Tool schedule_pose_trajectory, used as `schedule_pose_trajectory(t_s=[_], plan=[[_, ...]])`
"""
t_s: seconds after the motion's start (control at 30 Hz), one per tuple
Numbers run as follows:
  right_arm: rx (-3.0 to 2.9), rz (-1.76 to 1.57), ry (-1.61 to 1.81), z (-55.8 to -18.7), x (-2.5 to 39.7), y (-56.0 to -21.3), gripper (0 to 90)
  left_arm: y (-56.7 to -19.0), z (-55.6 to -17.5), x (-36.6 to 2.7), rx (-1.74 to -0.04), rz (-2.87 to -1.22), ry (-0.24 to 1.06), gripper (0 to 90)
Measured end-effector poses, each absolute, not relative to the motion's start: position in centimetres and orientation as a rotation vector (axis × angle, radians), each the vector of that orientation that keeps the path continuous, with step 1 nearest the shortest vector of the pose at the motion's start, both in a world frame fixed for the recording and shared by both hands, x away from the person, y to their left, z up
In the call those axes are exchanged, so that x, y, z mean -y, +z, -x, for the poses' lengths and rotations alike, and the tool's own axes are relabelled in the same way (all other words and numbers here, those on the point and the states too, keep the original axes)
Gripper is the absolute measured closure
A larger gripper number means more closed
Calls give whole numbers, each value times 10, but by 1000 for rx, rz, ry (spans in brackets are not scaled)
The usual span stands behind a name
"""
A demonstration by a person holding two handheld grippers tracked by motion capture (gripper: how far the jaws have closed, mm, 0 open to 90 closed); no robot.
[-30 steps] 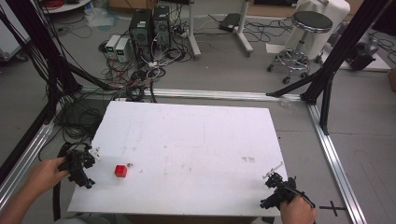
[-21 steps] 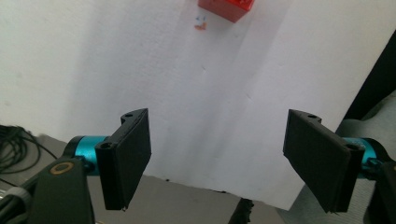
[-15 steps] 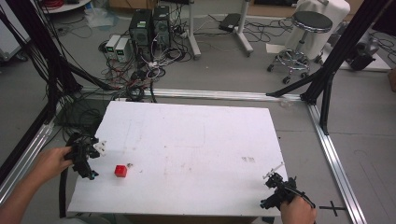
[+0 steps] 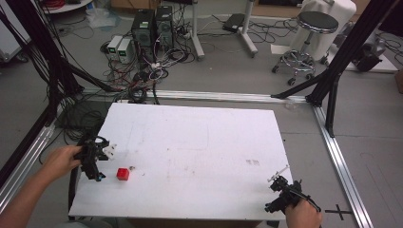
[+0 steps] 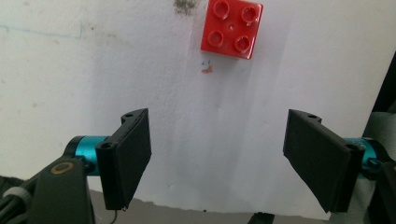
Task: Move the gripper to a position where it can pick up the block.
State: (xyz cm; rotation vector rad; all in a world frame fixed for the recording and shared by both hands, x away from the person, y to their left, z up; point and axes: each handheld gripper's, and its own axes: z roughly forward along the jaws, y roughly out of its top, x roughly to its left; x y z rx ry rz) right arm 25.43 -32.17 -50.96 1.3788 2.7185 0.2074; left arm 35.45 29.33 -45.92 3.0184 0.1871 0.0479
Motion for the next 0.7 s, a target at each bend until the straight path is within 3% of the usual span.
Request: schedule_pose_trajectory(t_s=[0.7], plan=[[-2720, -1384, 200, -254, 322, -510, 44, -470, -356, -273, -6, -3068, 45, 238]])
